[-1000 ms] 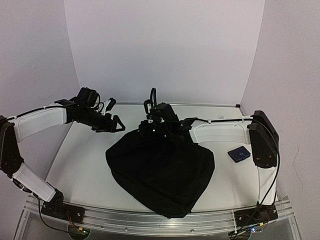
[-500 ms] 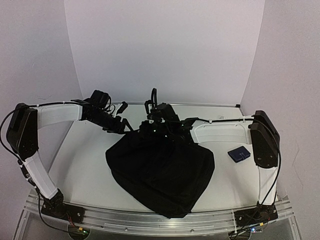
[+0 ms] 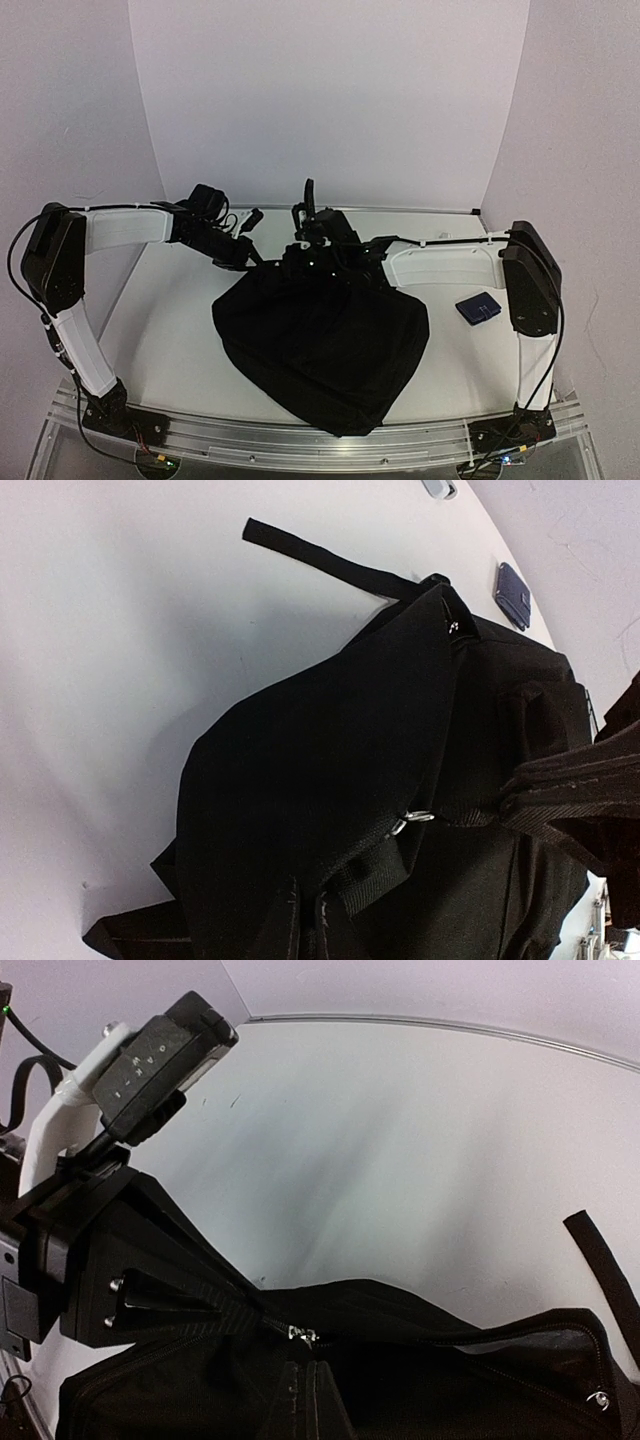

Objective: Pack the student bag
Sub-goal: Zip the student bag at the center of the board.

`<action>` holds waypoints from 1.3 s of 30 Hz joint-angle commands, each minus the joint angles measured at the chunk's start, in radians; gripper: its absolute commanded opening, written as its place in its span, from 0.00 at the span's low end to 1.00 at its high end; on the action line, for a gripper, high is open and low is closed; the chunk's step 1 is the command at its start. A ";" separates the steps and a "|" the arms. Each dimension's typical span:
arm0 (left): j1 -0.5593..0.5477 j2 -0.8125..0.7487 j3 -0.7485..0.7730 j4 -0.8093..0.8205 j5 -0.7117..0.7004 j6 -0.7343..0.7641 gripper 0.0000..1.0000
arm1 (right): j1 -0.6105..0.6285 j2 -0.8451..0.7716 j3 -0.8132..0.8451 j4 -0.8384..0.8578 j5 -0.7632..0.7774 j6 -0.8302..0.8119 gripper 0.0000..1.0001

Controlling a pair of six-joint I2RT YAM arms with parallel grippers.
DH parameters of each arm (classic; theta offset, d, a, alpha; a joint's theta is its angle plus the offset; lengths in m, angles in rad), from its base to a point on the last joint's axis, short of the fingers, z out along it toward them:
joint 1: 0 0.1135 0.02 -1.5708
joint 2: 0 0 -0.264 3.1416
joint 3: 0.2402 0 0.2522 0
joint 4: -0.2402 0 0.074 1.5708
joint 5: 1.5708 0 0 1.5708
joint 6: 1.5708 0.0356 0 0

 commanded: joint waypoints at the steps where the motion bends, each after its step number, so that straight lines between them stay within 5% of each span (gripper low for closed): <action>1: 0.002 -0.032 0.007 0.047 -0.069 -0.028 0.00 | -0.001 -0.087 -0.008 -0.027 0.102 -0.009 0.00; 11: 0.003 -0.108 -0.048 0.061 -0.241 -0.103 0.00 | -0.014 -0.137 -0.041 -0.140 0.301 -0.024 0.00; 24: 0.007 -0.179 -0.092 0.074 -0.328 -0.166 0.00 | -0.048 -0.168 -0.053 -0.176 0.348 -0.020 0.00; 26: 0.006 -0.188 -0.099 0.090 -0.278 -0.163 0.00 | -0.057 -0.173 -0.053 -0.176 0.313 -0.022 0.00; 29: 0.006 -0.206 -0.127 0.143 -0.198 -0.157 0.00 | -0.083 -0.169 -0.046 -0.131 0.017 -0.061 0.01; 33: 0.007 -0.209 -0.133 0.154 -0.174 -0.159 0.00 | -0.090 -0.129 -0.004 -0.087 -0.273 -0.070 0.26; 39: 0.007 -0.197 -0.132 0.157 -0.139 -0.168 0.00 | -0.089 -0.055 0.048 -0.079 -0.392 -0.103 0.50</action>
